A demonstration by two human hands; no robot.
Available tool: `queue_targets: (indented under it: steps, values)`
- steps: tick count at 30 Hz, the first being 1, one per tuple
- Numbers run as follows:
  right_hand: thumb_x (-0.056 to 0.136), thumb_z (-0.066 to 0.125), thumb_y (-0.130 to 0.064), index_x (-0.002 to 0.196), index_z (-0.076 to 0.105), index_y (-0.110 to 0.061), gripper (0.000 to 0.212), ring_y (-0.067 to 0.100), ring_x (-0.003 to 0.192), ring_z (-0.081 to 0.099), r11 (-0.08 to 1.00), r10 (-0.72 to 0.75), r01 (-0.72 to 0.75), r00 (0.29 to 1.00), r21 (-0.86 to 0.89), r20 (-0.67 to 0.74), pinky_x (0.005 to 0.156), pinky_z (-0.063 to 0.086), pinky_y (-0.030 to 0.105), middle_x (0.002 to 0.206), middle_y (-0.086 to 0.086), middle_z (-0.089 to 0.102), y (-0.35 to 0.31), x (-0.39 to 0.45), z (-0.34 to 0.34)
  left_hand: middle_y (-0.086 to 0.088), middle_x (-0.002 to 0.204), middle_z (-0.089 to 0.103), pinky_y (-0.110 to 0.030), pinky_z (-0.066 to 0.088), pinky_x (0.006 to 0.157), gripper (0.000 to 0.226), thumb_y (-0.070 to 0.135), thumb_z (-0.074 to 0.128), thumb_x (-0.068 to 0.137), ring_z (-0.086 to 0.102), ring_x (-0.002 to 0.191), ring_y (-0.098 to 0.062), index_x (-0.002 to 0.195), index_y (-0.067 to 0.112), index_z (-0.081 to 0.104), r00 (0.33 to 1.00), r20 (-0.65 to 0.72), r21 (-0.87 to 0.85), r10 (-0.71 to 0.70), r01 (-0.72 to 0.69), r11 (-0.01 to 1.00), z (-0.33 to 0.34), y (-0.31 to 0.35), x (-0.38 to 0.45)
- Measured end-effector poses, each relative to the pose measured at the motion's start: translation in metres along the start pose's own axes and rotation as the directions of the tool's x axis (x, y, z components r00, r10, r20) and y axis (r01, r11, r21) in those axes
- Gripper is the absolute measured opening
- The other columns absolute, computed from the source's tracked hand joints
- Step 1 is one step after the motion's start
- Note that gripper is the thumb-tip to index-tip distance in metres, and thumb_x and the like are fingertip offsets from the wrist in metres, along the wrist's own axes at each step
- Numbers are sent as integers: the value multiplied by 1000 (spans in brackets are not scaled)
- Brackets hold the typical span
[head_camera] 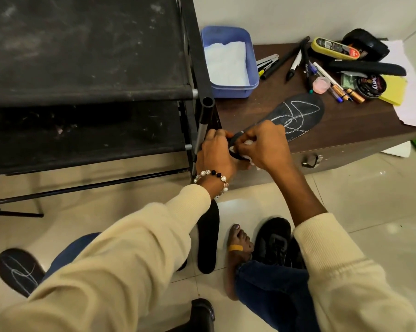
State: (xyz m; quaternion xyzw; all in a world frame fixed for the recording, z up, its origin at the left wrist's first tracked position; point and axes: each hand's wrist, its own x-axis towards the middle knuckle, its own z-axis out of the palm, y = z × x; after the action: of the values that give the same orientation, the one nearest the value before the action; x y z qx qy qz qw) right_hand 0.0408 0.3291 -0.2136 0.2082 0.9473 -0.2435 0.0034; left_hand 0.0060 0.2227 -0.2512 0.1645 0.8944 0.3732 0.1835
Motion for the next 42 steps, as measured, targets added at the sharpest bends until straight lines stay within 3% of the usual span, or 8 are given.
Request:
queue_targets:
  steps: [6, 13, 17, 21, 26, 32, 39, 42]
  values:
    - [80, 69, -21, 80, 72, -4, 18, 26, 72, 62, 1000, 26, -22, 976, 19, -216, 68, 49, 36, 76, 11, 69, -2, 7, 19, -2, 124, 51, -38, 52, 85, 62, 33, 84, 68, 57, 107, -22, 121, 17, 55, 1000, -29, 34, 8, -7, 999, 0, 0, 0]
    - [76, 77, -21, 86, 77, -15, 12, 9, 73, 55, 999, 42, -43, 992, 0, 122, 63, 35, 14, 81, 1, 68, 6, -6, -15, 0, 120, 51, -39, 53, 82, 76, 42, 89, 55, 58, 103, -21, 120, 19, 57, 1000, -14, 30, 20, -20, 999, 0, 0, 0]
    - [79, 74, -20, 85, 76, -8, 13, 15, 74, 57, 993, 100, -95, 993, 73, -59, 62, 37, 15, 77, 7, 67, 11, -4, -11, 1, 117, 51, -39, 54, 80, 74, 44, 89, 55, 57, 100, -20, 117, 18, 58, 999, -19, 44, 31, -30, 999, 0, 0, 1]
    - [84, 67, -21, 93, 73, -9, 16, 30, 87, 63, 986, 154, -165, 967, -39, -202, 75, 51, 33, 89, 14, 70, 11, 1, 7, 1, 119, 51, -38, 54, 80, 72, 41, 89, 57, 57, 101, -20, 118, 18, 57, 999, -25, 56, 33, -31, 998, 1, 0, 1]
    - [81, 71, -16, 93, 76, -13, 13, 12, 76, 61, 991, -7, 15, 998, 134, -58, 63, 44, 9, 84, 4, 69, 8, -9, 2, 1, 122, 50, -34, 53, 80, 69, 39, 87, 62, 57, 103, -20, 119, 18, 56, 998, -25, 65, 49, -47, 997, 0, 0, 1]
    - [87, 60, -18, 99, 71, -6, 21, 33, 92, 59, 978, 99, -144, 958, -153, -268, 73, 46, 35, 94, 18, 66, 16, 8, 13, 0, 119, 50, -38, 55, 79, 71, 45, 86, 60, 56, 100, -22, 118, 17, 56, 999, -13, 108, 51, -50, 993, 1, 1, 1]
    - [81, 67, -18, 98, 76, -14, 19, 27, 85, 66, 990, -137, 137, 990, -28, 18, 81, 49, 37, 93, 11, 73, 9, 0, 0, -1, 121, 51, -40, 54, 82, 63, 36, 85, 64, 59, 101, -23, 117, 17, 57, 998, -10, 106, 58, -56, 993, -1, 3, 2]
    - [82, 67, -22, 95, 74, -9, 20, 30, 88, 63, 990, -58, 46, 995, -131, -87, 79, 48, 37, 93, 14, 71, 18, 4, -3, 0, 118, 50, -38, 55, 79, 72, 43, 87, 58, 58, 99, -21, 118, 17, 56, 999, -1, 115, 47, -47, 992, -1, 3, 3]
